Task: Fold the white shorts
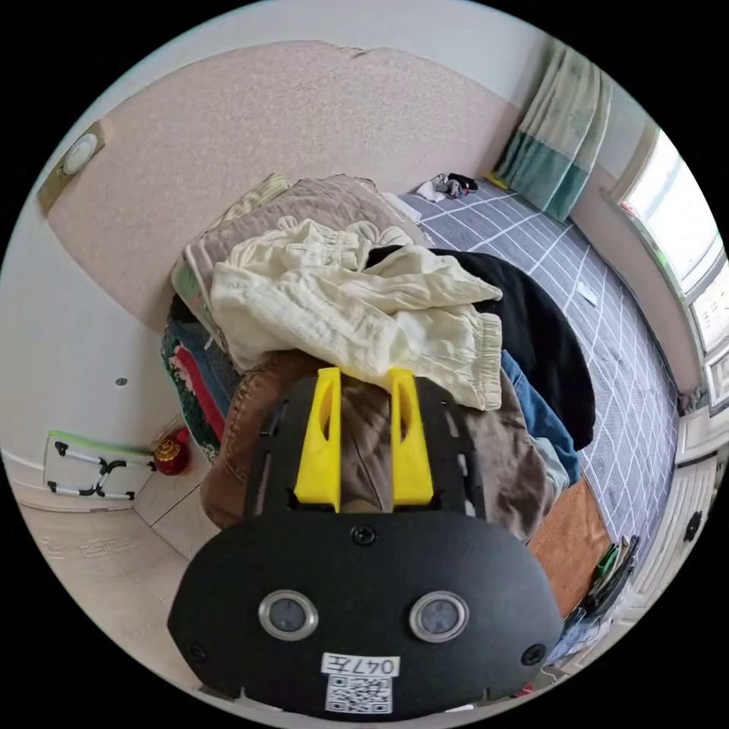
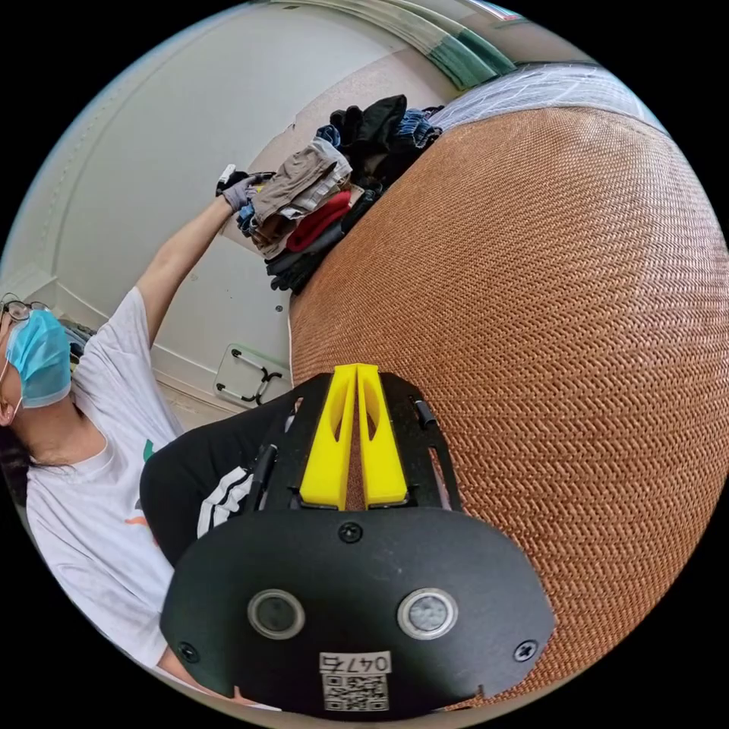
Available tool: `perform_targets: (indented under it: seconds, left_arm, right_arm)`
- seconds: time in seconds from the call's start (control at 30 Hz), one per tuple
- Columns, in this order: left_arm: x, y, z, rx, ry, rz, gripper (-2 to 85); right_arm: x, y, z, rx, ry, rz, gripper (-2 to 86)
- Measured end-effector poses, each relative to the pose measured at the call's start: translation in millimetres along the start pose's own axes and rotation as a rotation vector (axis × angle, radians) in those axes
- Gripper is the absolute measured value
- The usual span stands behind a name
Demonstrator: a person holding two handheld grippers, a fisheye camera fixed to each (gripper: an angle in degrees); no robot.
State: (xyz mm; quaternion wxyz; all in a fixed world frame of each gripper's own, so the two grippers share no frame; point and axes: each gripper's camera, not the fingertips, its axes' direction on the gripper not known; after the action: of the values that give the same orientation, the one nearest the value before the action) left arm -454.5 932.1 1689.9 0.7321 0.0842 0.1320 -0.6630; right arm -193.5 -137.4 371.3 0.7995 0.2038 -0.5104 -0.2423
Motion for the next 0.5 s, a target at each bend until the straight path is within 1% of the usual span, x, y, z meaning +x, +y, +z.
perform_targets:
  seconds: [0.03, 0.17, 0.27, 0.33, 0.43, 0.5]
  left_arm:
    - [-7.7, 7.1, 7.6, 0.028, 0.023, 0.004, 0.7]
    - [-19.8, 35.5, -2.0, 0.170, 0.104, 0.017, -0.6]
    - [5.1, 64.2, -37.0, 0.289, 0.025, 0.110, -0.8]
    - [35.2, 89.0, -76.2, 0.375, -0.027, 0.193, -0.8]
    - [45.6, 100.3, -104.4, 0.392, -0.066, 0.192, -0.4]
    - [34.7, 104.3, -104.2, 0.380, -0.032, 0.157, -0.3]
  right_arm:
    - [-2.7, 0.3, 4.7, 0.001, 0.000, 0.000, -0.6]
    - [-10.9, 1.6, 17.7, 0.003, -0.001, 0.001, -0.6]
    - [-17.4, 3.3, 27.0, 0.004, -0.004, 0.002, -0.6]
    - [-22.6, 5.0, 33.5, 0.005, -0.007, 0.004, -0.6]
    - [-29.5, 8.0, 40.3, 0.008, -0.010, 0.004, -0.6]
    - [-33.8, 10.5, 43.4, 0.013, -0.012, 0.006, -0.7]
